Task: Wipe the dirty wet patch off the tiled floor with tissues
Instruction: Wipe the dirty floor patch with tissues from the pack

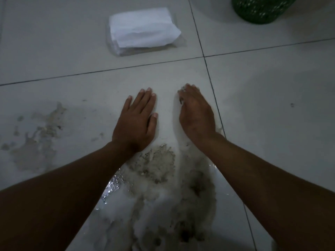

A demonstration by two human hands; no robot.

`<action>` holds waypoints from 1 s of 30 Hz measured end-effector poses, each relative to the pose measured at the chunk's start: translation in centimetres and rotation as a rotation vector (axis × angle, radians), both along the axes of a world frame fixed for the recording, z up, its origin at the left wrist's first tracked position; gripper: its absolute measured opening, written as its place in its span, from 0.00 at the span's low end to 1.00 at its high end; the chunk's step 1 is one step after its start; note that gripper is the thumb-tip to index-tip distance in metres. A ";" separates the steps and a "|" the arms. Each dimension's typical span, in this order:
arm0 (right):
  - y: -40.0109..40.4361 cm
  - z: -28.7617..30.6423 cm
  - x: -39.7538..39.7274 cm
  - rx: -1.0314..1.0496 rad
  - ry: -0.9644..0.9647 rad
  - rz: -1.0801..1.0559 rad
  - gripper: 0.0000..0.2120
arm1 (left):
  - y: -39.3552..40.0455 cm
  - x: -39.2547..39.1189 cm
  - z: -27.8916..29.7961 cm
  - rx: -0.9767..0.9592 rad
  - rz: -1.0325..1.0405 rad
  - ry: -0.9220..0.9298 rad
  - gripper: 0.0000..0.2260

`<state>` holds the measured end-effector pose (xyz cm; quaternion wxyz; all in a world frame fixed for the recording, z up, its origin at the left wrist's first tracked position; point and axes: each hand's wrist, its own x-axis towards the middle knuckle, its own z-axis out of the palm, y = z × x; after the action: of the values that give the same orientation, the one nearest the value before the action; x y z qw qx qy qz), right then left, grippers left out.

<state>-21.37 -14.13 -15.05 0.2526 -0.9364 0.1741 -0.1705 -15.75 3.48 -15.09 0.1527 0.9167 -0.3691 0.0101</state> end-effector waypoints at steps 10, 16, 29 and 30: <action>-2.3 -0.1 -4.3 -0.078 -0.133 0.245 0.14 | -1.4 0.3 0.3 -0.075 0.046 -0.039 0.23; -3.7 0.3 -4.7 -0.111 -0.095 0.233 0.16 | -4.7 0.6 0.4 0.032 0.036 0.057 0.27; -4.4 -0.4 4.4 0.080 -0.073 0.018 0.16 | -5.8 0.6 -0.1 0.032 0.087 0.028 0.26; -3.9 -0.2 4.1 0.082 -0.068 0.094 0.17 | -5.8 0.6 -0.1 0.030 0.096 0.033 0.26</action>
<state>-17.24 -18.04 -15.24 0.3043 -0.9261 0.1282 -0.1826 -15.10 -2.32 -15.19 0.1441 0.9356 -0.3224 -0.0032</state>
